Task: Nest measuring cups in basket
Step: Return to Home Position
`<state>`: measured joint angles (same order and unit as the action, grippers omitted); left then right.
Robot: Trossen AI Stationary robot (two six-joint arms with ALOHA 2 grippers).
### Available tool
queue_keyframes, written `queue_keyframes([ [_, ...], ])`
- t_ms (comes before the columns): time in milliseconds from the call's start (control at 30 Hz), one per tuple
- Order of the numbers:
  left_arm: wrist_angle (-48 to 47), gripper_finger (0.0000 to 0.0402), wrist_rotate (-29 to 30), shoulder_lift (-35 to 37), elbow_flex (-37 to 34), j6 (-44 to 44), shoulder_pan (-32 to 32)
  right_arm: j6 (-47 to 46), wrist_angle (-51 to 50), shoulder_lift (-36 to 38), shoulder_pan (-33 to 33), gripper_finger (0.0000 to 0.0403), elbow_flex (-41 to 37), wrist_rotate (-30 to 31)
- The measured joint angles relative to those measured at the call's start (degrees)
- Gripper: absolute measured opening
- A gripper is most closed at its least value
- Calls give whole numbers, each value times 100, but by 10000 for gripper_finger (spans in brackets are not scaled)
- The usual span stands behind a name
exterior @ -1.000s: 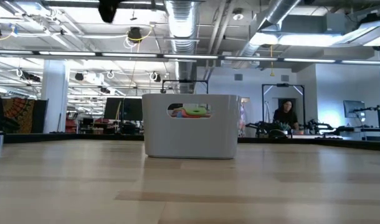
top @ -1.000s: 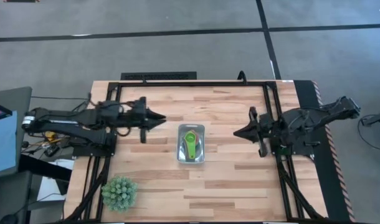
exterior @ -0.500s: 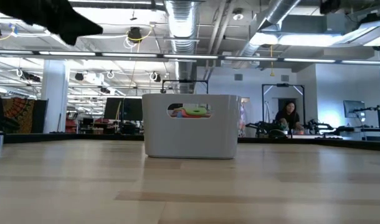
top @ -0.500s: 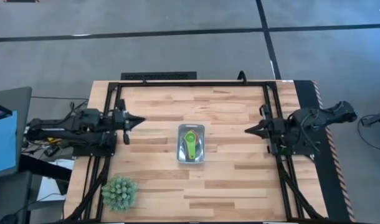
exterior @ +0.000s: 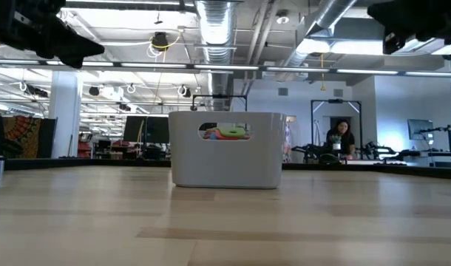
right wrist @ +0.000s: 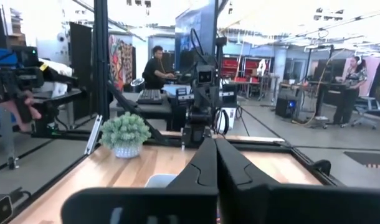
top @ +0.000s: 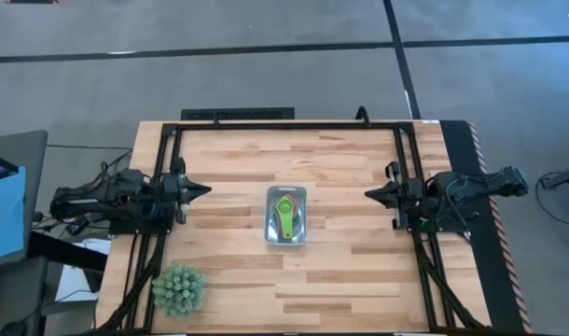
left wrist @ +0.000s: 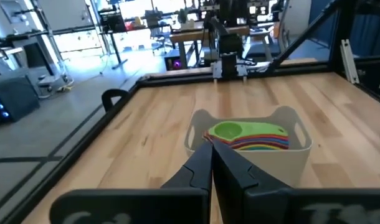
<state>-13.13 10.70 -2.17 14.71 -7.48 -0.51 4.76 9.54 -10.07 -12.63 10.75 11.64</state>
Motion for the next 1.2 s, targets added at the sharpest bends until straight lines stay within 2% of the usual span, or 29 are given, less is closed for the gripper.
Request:
queue_keyframes([
  [100,104,0,-20,223,-265,32,0,-23,101,94,3,9,-221,-2],
  [433,749,0,-249,205,-758,76,0,-32,425,369,3,6,-709,-7],
  [567,1053,0,-248,207,-950,97,0,-51,888,502,7,8,-1022,-2],
  [767,1608,0,-245,207,-1300,132,0,-145,785,535,275,6,-1025,-69],
  [967,1730,0,-259,209,-1408,242,0,-338,716,503,1104,5,-1028,-901],
  [1033,1738,0,-458,205,-1410,154,0,-531,614,478,1394,5,-1030,-1270],
  [1200,1543,0,-640,203,-1413,193,0,-648,424,490,1695,5,-1032,-1906],
])
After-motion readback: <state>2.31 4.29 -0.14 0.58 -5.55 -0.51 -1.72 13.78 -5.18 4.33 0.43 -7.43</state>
